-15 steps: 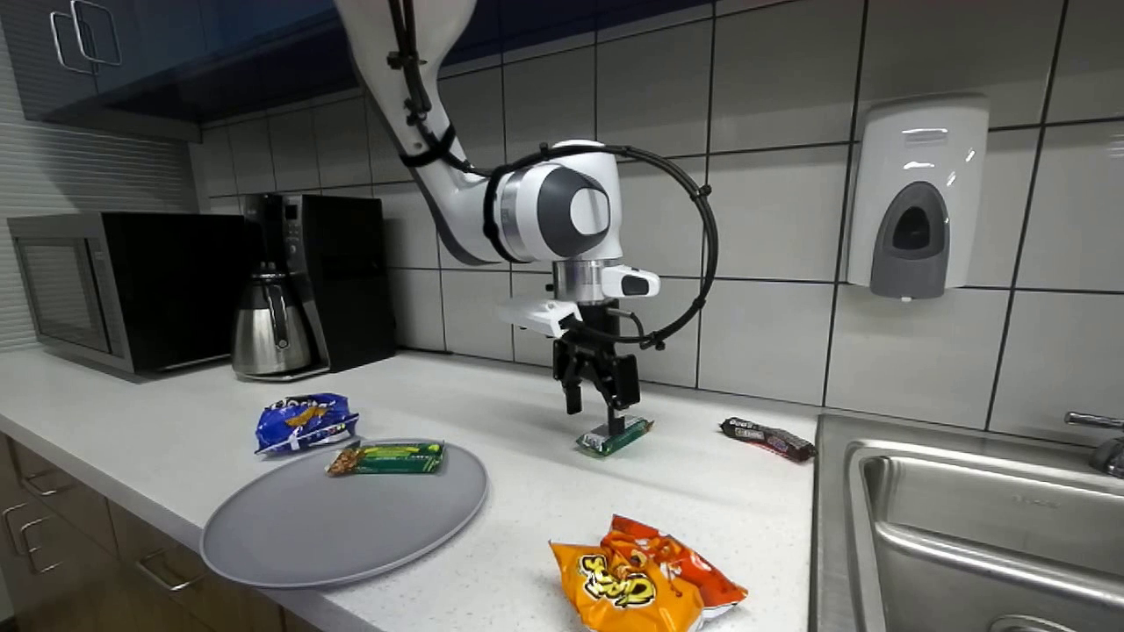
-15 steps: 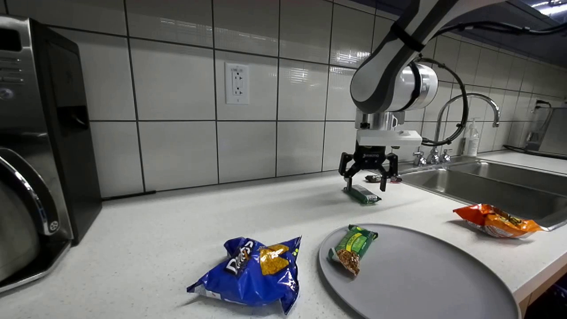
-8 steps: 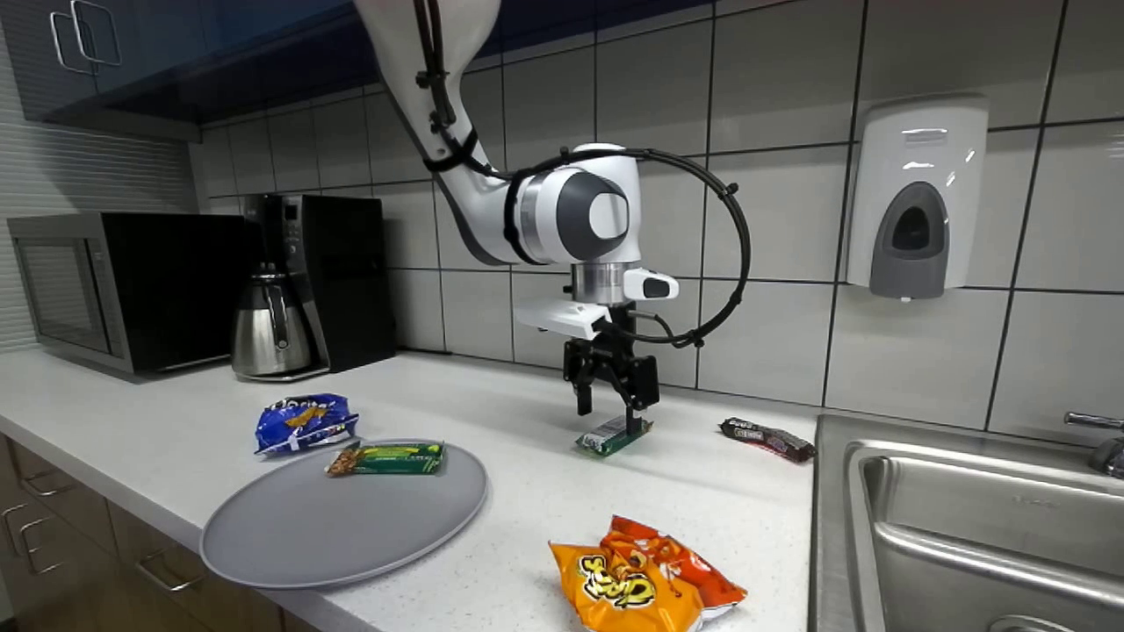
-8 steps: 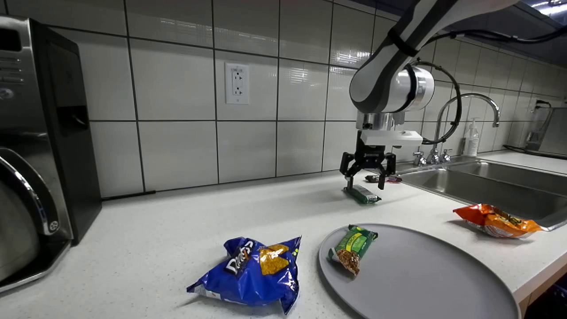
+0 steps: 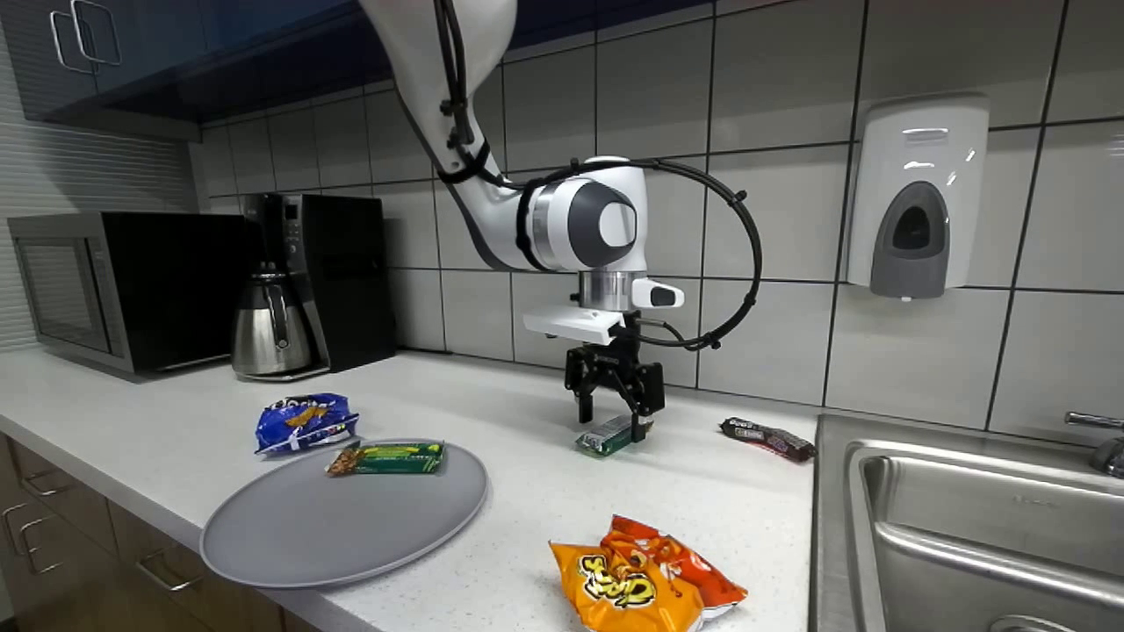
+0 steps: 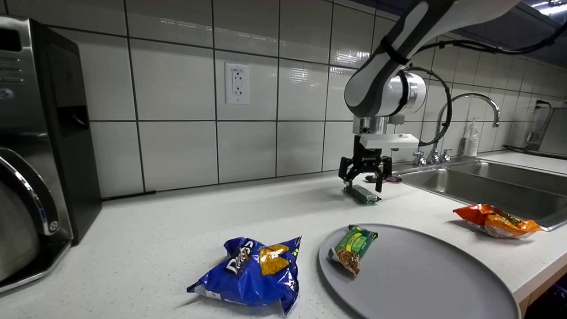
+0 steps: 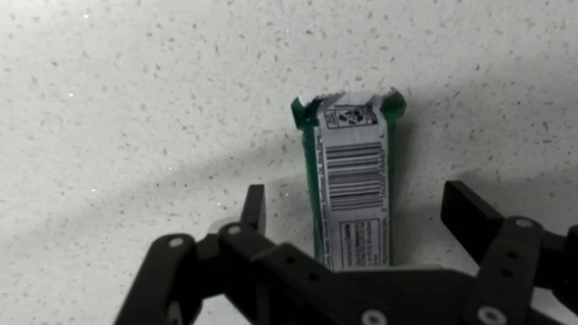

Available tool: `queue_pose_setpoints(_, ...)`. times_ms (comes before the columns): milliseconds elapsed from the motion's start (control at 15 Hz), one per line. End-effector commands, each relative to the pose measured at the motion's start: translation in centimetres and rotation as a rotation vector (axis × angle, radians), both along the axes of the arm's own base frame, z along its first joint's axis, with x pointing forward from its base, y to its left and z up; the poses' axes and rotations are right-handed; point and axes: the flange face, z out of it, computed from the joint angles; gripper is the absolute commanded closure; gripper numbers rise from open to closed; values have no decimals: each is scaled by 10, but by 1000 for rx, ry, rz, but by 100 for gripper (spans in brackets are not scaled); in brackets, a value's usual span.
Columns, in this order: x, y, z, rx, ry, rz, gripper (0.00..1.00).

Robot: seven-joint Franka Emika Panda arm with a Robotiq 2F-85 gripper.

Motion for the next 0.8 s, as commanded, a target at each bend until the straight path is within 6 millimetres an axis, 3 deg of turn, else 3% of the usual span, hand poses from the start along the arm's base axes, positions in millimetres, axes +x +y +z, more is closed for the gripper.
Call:
queue_pose_setpoints(0,12,-8,1,30,14,21,25)
queue_pose_setpoints(67,13,-9,1,28,12,20,26)
queue_pose_setpoints(533,20,-12,0,21,10,12,82)
queue_pose_setpoints(733,22,-9,7,18,5,12,86)
